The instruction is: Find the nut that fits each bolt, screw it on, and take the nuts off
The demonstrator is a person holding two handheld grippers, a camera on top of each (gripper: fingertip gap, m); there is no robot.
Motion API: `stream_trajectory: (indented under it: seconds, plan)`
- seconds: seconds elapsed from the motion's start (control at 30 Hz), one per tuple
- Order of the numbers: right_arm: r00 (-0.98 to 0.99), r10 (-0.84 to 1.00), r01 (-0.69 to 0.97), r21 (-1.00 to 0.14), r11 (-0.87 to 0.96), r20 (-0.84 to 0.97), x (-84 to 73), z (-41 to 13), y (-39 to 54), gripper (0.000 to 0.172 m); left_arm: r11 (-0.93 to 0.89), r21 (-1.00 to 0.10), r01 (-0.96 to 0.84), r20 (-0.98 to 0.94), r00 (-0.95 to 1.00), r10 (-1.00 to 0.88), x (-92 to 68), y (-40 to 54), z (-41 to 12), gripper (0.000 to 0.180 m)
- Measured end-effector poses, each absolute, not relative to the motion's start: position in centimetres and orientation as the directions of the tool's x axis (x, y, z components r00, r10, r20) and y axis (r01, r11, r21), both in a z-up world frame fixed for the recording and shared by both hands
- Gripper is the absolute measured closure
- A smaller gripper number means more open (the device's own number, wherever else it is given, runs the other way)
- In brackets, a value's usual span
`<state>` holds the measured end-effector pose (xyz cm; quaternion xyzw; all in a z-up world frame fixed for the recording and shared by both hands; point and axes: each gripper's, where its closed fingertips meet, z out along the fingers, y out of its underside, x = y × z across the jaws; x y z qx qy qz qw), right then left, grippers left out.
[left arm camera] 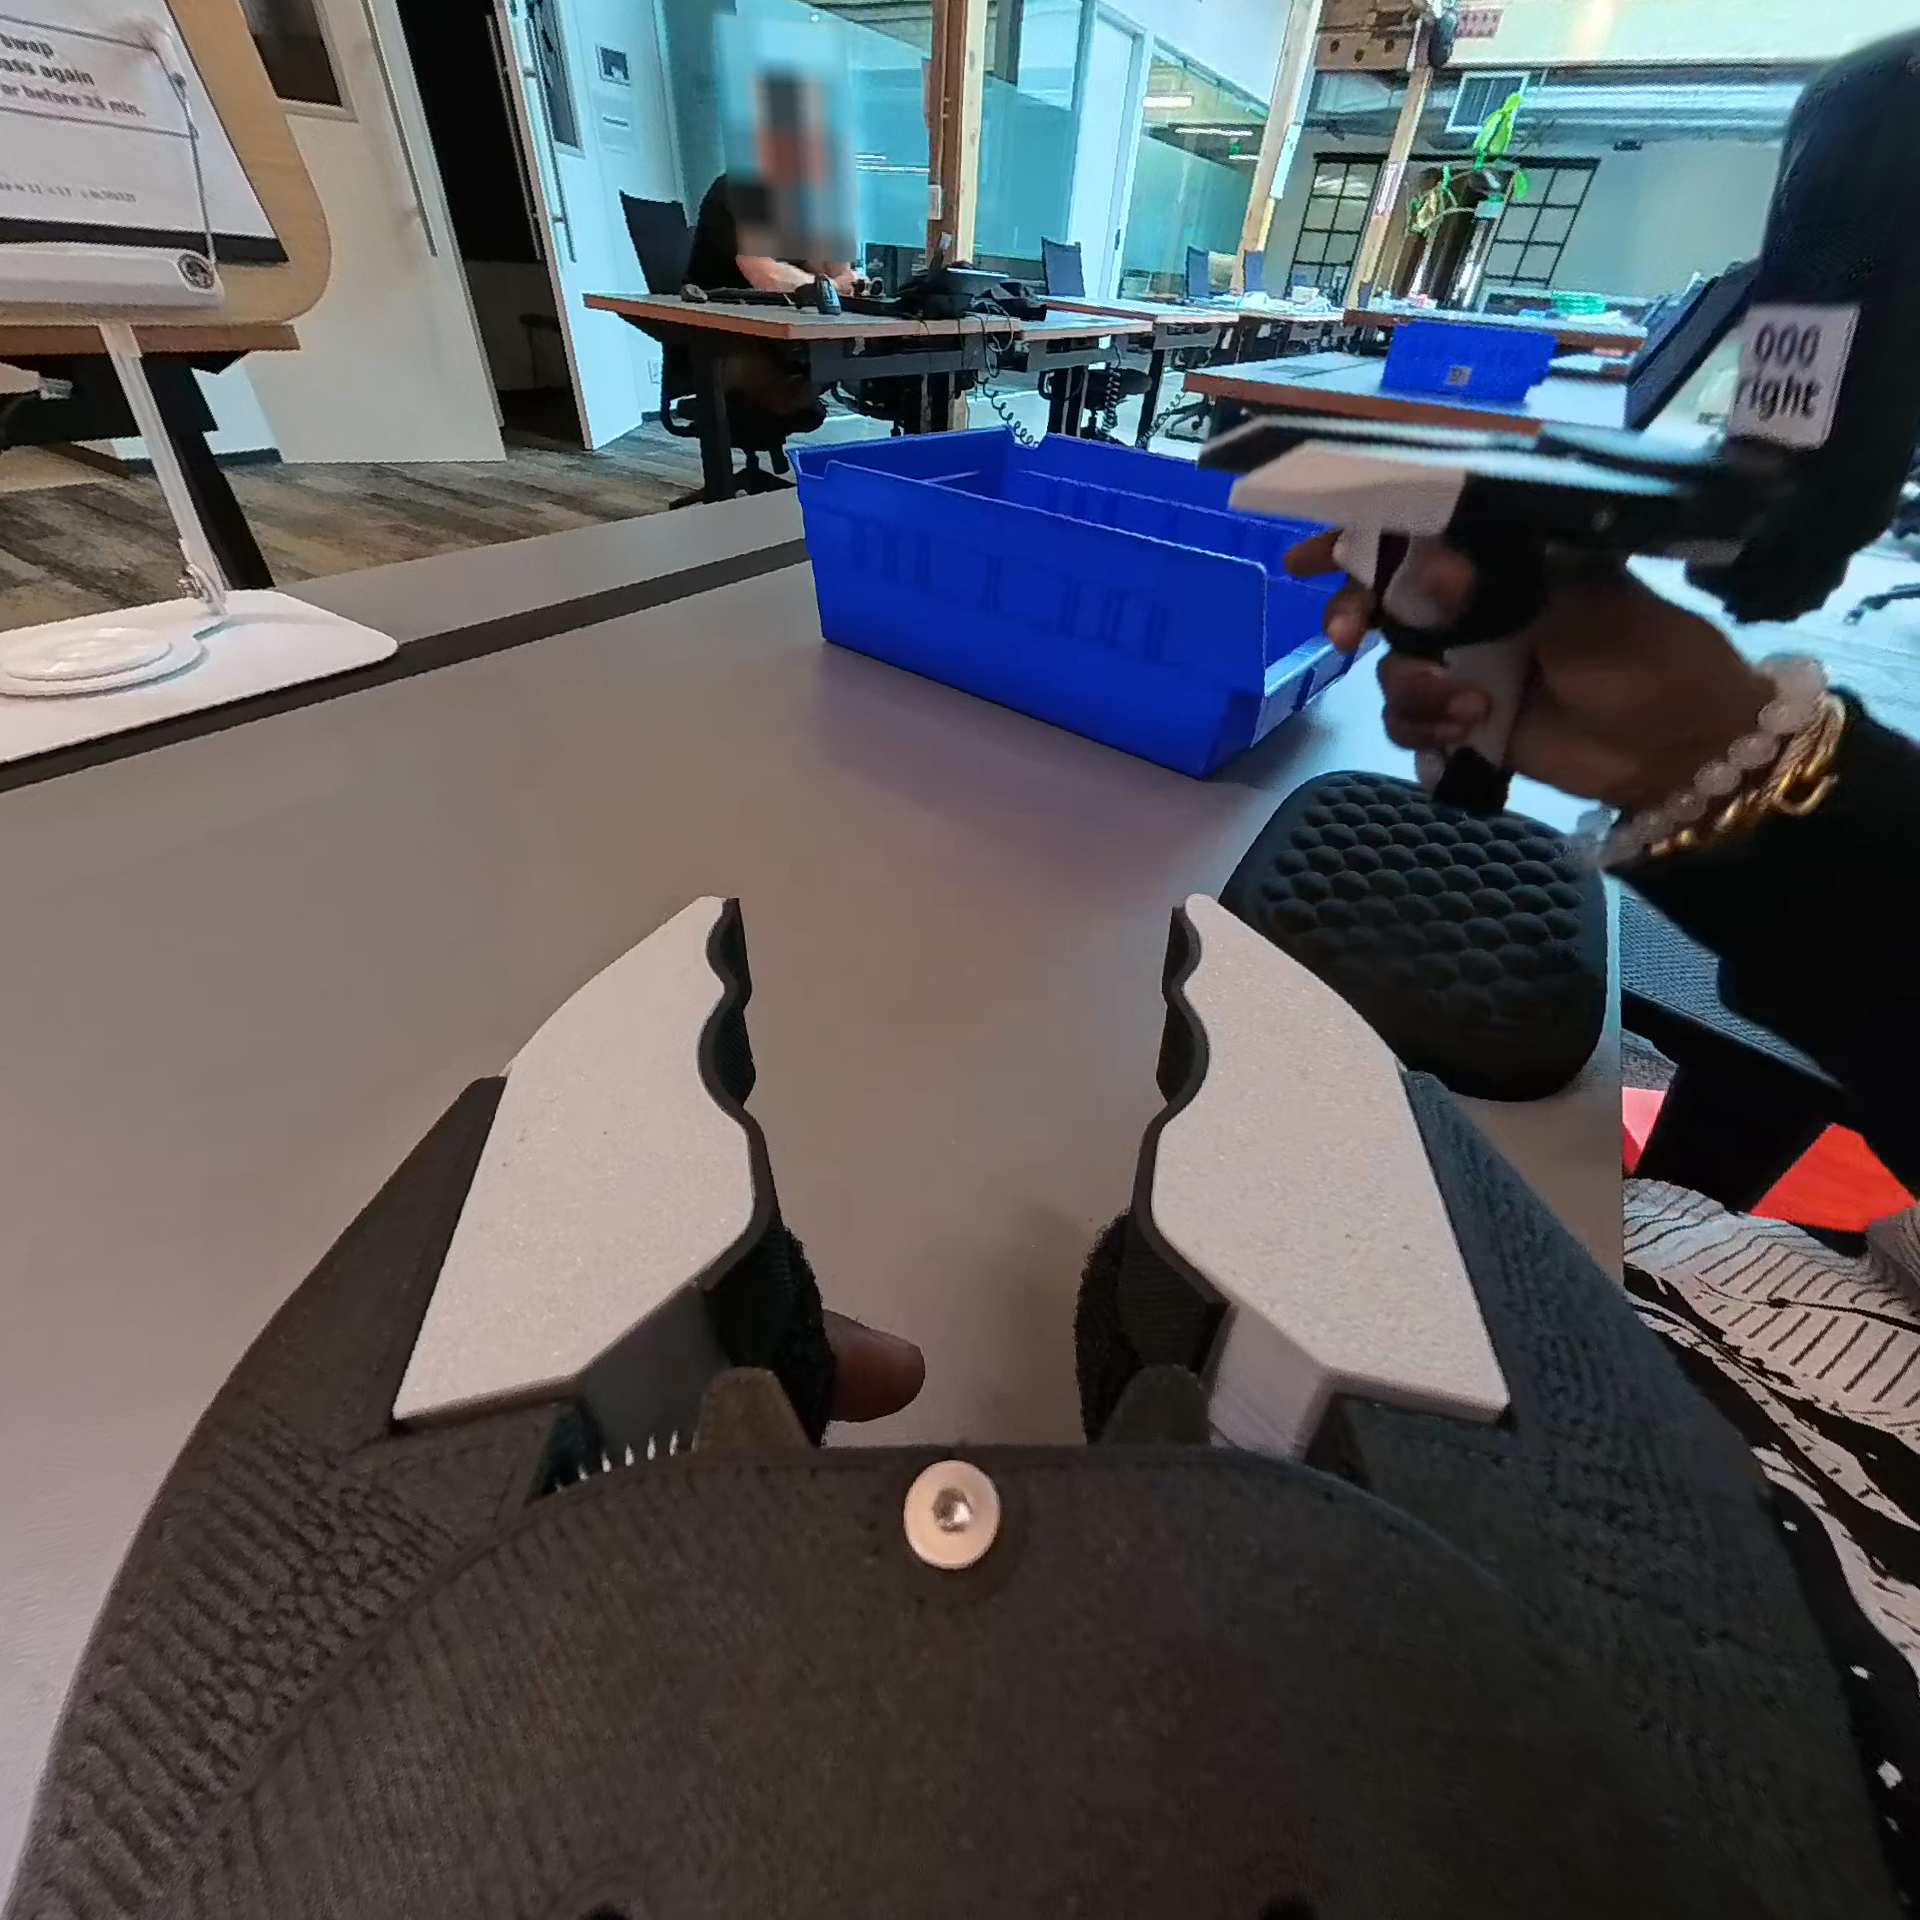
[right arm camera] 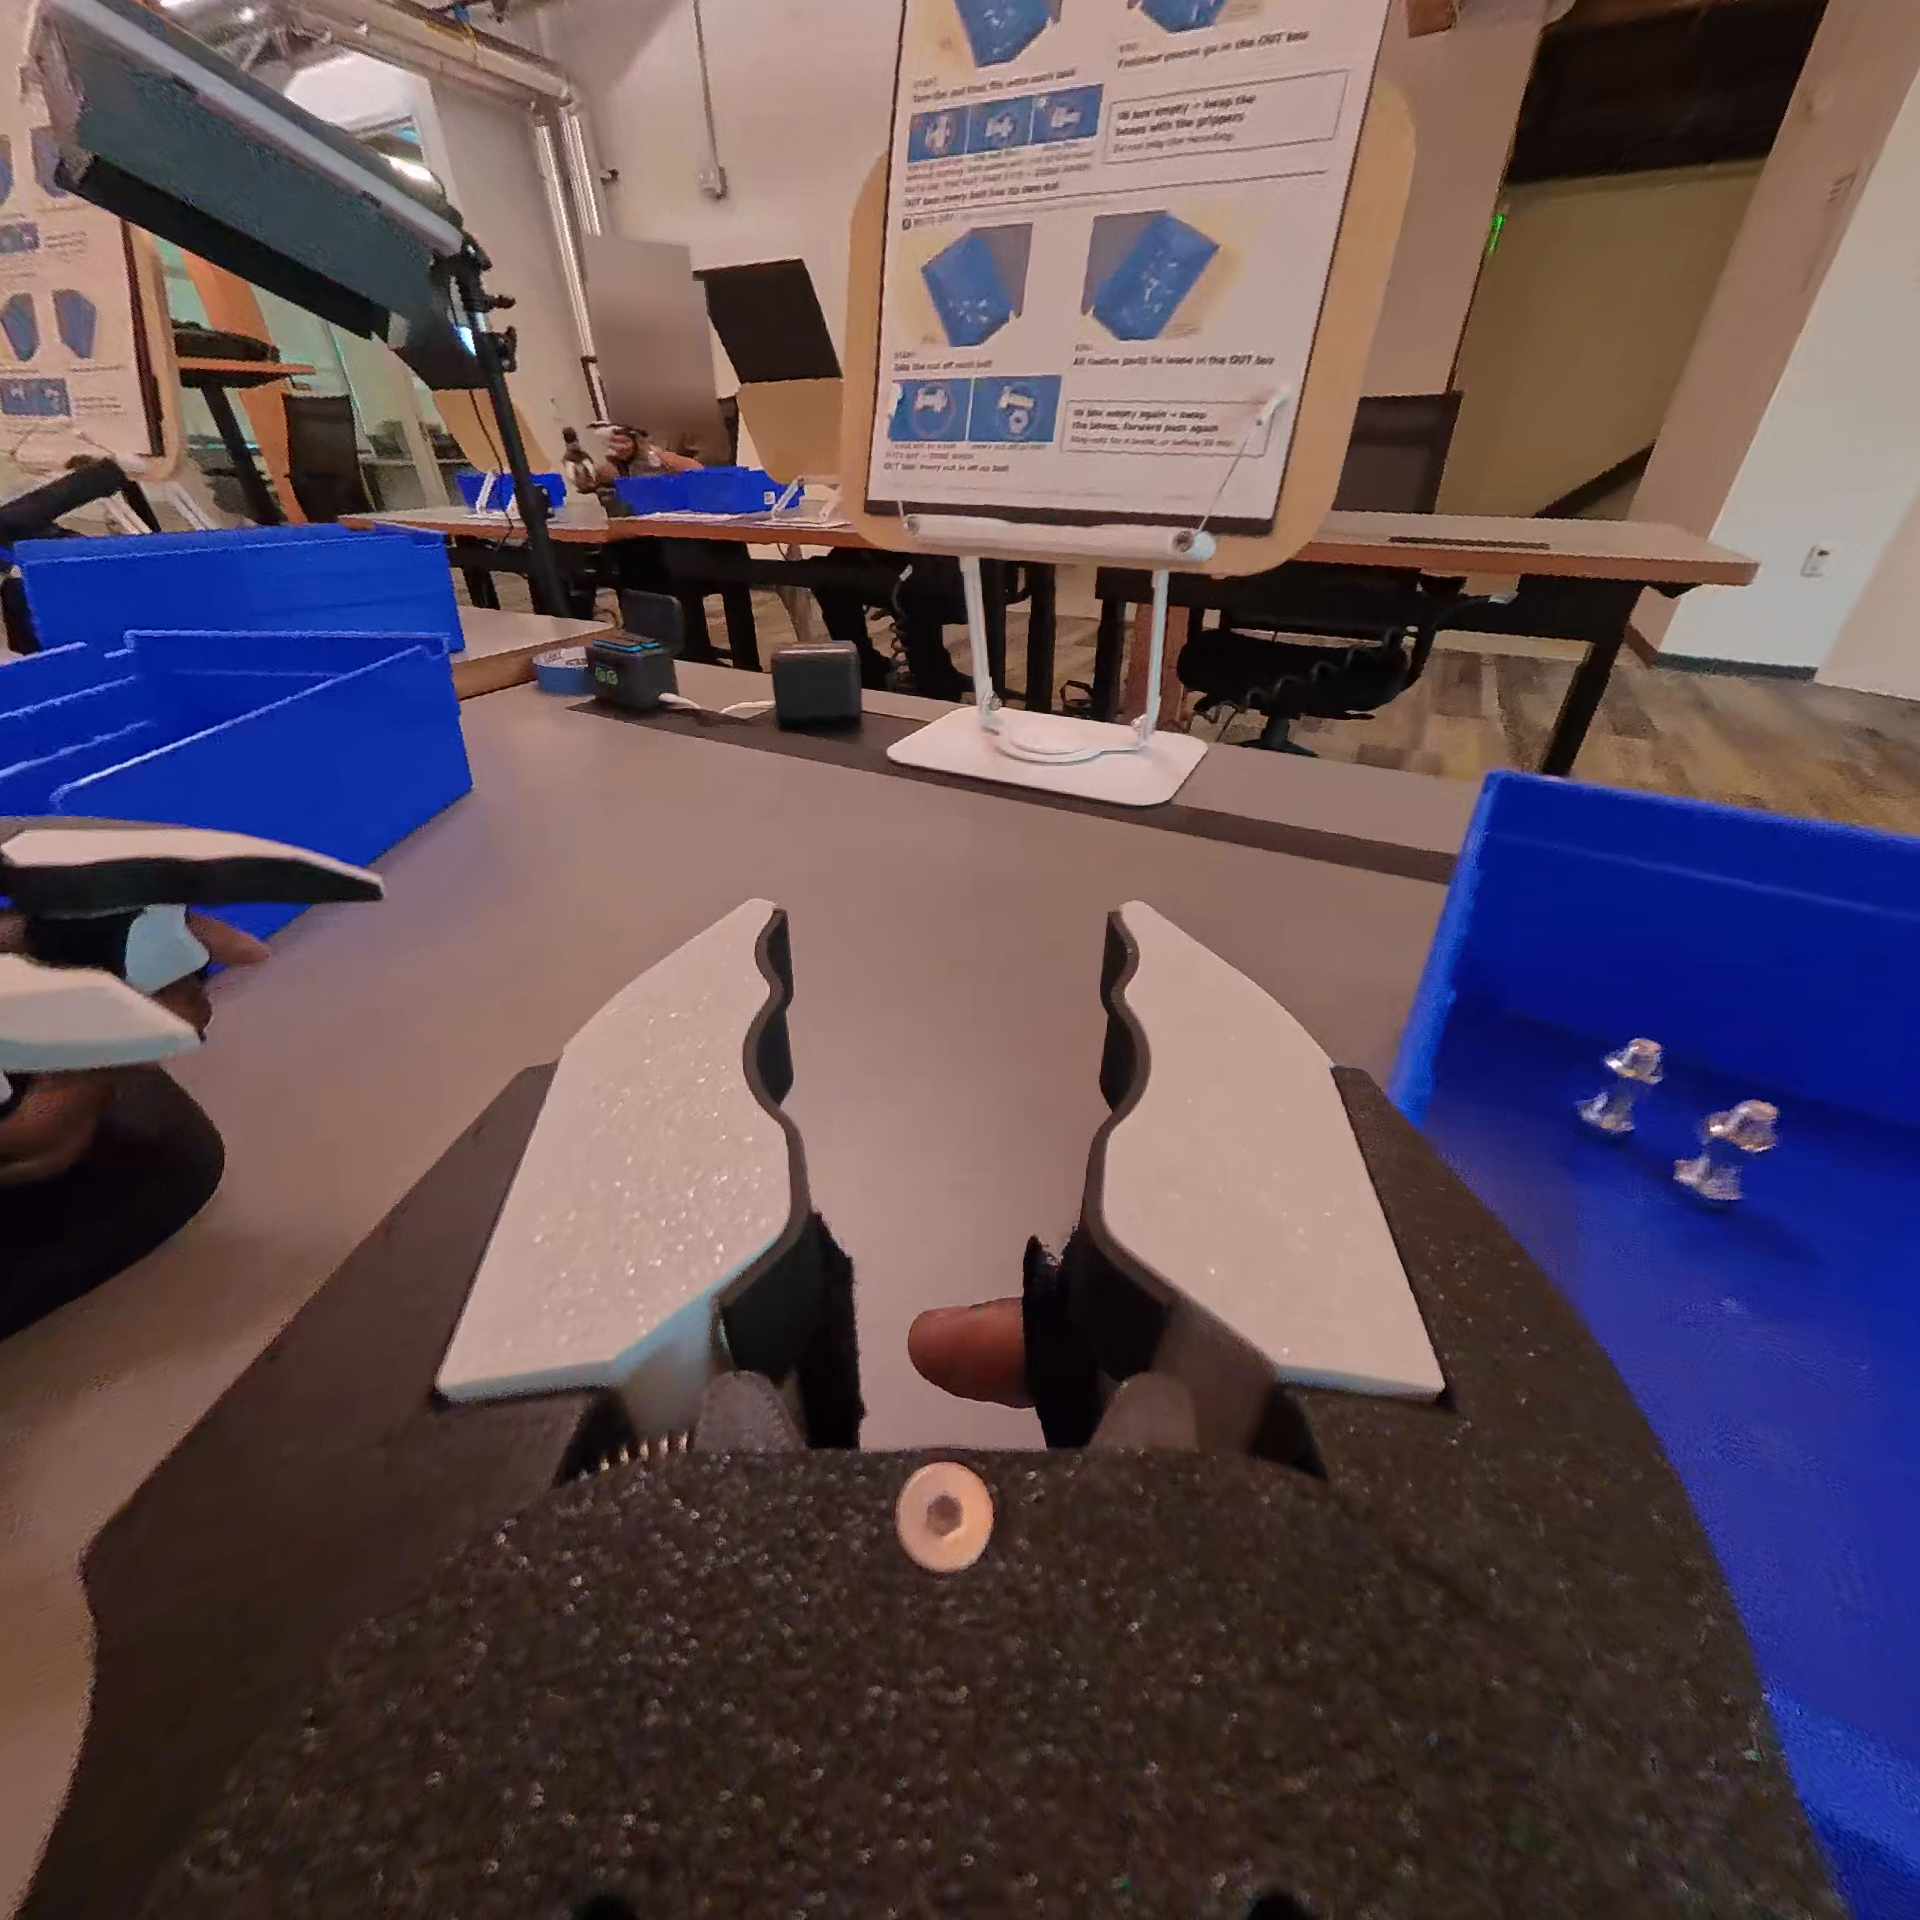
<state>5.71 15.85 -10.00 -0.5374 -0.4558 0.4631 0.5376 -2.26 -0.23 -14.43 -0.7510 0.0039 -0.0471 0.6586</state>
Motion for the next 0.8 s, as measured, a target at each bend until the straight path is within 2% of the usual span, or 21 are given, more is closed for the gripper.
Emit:
stream_trajectory:
  seconds: [0.2, 0.37, 0.43, 0.5, 0.57, 0.67, 0.8]
  plan:
    - [0.105, 0.994, 0.001, -1.000, -0.017, -0.016, 5.0, -12.6, 15.0, 0.116, -0.080, -0.995, 0.054, 0.059, 0.996, -0.067, -1.8, -0.8, -13.0, 0.104]
    - [0.089, 0.994, -0.020, -0.998, -0.067, -0.069, 5.1, -12.5, 15.3, 0.118, -0.011, -0.995, 0.097, 0.097, 0.990, -0.101, -2.2, -4.0, -7.5, 0.105]
    - [0.084, 0.993, -0.026, -0.997, -0.077, -0.079, 5.2, -12.5, 15.3, 0.118, -0.061, -0.997, 0.055, 0.057, 0.998, -0.040, -4.7, -6.3, -5.7, 0.106]
    - [0.082, 0.993, -0.029, -0.996, -0.080, -0.082, 5.2, -12.5, 15.3, 0.118, -0.195, -0.981, 0.012, 0.002, 0.999, 0.052, -8.6, -8.9, -5.2, 0.107]
    - [0.084, 0.993, -0.030, -0.996, -0.079, -0.082, 5.3, -12.6, 15.3, 0.119, -0.383, -0.923, 0.025, -0.033, 0.989, 0.144, -13.0, -11.7, -6.0, 0.107]
    - [0.083, 0.994, -0.032, -0.997, -0.075, -0.077, 5.3, -12.6, 15.3, 0.119, -0.633, -0.763, 0.133, -0.037, 0.968, 0.247, -19.0, -15.9, -8.7, 0.109]
    - [0.087, 0.993, -0.038, -0.996, -0.078, -0.081, 5.3, -12.5, 15.4, 0.119, -0.778, -0.556, 0.292, -0.008, 0.934, 0.356, -24.6, -19.0, -13.3, 0.123]
